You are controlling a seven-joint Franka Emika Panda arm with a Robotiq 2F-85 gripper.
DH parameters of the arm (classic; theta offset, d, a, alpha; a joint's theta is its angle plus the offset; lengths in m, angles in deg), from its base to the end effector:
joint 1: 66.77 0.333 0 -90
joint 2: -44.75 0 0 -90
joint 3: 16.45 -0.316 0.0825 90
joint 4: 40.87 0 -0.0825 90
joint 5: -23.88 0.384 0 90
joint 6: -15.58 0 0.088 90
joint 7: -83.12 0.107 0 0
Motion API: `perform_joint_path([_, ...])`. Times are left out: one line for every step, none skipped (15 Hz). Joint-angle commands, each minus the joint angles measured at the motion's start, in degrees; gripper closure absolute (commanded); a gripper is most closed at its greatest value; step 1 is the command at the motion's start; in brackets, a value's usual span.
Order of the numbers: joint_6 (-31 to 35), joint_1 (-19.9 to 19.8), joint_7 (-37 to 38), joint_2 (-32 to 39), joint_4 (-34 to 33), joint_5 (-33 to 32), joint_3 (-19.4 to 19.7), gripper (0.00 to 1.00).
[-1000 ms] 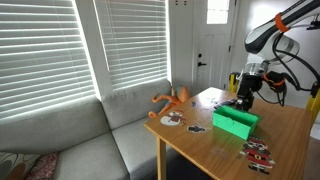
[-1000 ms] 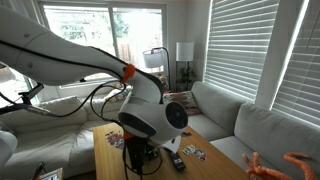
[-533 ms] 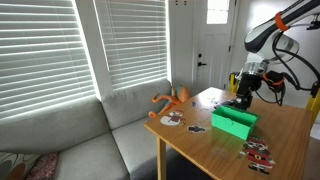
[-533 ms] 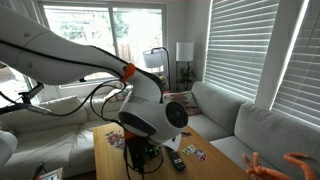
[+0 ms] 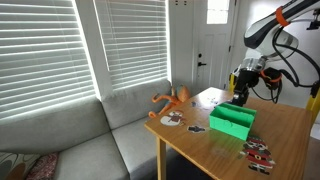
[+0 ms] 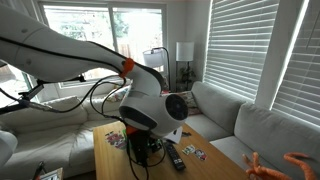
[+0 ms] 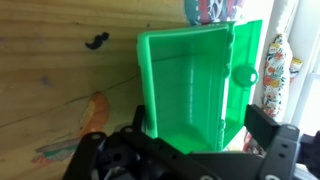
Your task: Put the blue car in the green tool box then close the box.
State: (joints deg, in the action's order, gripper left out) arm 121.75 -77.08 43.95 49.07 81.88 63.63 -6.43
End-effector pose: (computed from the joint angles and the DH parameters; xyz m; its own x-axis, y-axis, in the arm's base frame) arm 0.5025 -0.1322 0.3593 1.0000 0.0007 0.0024 0.0021 -0.7653 -0.6437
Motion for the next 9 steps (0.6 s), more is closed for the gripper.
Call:
perform_joint_path([-0.7, -0.2, -1.1, -1.6, -0.1, 1.3, -0.6, 0.00])
perform_joint_path([-0.8, -0.2, -1.2, -1.8, -0.1, 1.3, -0.6, 0.00])
perform_joint_path([-0.8, -0.1, -1.2, -2.1, -0.1, 1.4, -0.7, 0.00])
perform_joint_path([-0.9, 0.0, -1.4, -2.3, -0.1, 1.5, -0.8, 0.00])
perform_joint_path([-1.0, 0.0, -1.4, -2.5, -0.1, 1.5, -0.8, 0.00])
perform_joint_path([-1.2, 0.1, -1.5, -2.7, -0.1, 1.6, -0.9, 0.00])
perform_joint_path([-1.3, 0.1, -1.6, -2.9, -0.1, 1.7, -0.9, 0.00])
perform_joint_path([-1.4, 0.2, -1.6, -3.2, -0.2, 1.7, -1.0, 0.00])
perform_joint_path([-1.5, 0.2, -1.5, -3.4, -0.2, 1.8, -1.0, 0.00])
